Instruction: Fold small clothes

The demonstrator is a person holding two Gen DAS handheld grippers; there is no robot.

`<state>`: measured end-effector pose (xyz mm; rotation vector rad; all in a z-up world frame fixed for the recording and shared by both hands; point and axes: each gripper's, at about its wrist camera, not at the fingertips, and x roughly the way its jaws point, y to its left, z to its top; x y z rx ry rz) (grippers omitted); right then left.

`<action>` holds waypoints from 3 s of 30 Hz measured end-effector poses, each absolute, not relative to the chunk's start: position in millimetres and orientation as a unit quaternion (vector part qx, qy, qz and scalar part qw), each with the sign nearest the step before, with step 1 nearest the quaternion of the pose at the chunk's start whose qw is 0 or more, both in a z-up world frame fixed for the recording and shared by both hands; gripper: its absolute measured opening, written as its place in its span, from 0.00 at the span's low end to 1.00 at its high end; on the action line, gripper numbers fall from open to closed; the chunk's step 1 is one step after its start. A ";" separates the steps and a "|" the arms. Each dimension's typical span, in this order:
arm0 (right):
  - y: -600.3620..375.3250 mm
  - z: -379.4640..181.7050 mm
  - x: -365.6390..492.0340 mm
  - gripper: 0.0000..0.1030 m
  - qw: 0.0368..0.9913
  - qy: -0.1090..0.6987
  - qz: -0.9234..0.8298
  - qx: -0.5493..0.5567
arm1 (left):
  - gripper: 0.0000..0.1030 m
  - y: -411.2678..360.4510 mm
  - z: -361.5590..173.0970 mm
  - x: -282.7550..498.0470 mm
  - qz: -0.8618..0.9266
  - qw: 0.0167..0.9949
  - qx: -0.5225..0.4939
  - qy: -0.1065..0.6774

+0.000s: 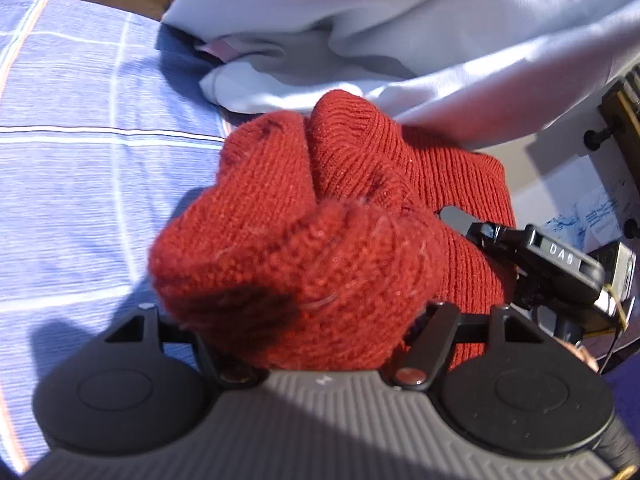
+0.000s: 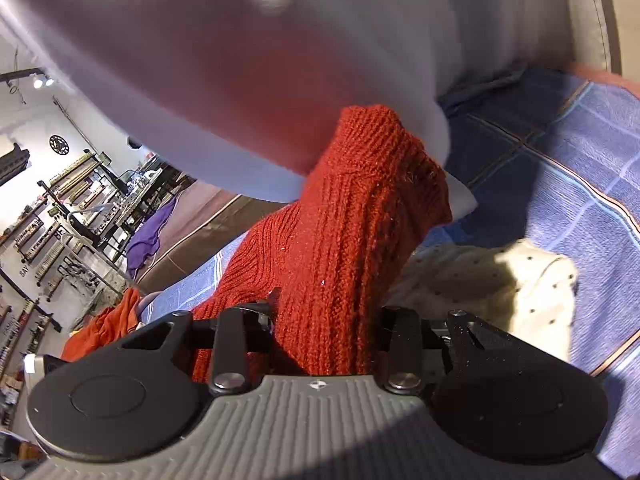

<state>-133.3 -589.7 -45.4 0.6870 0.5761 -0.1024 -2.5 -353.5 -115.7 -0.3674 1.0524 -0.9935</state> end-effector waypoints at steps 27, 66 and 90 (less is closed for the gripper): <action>-563.8 -147.1 -74.3 0.96 0.859 0.274 -0.123 0.414 | 0.87 -412.7 -159.5 -15.0 -0.474 0.726 -0.117 0.483; -437.6 -95.7 -119.5 0.89 0.936 0.328 -0.120 0.050 | 0.96 -406.7 -147.7 -20.8 -0.602 0.711 0.124 0.342; -382.2 -50.1 -119.8 1.00 0.900 0.406 -0.157 -0.006 | 1.00 -345.5 -40.1 -47.3 -0.554 0.738 0.211 0.322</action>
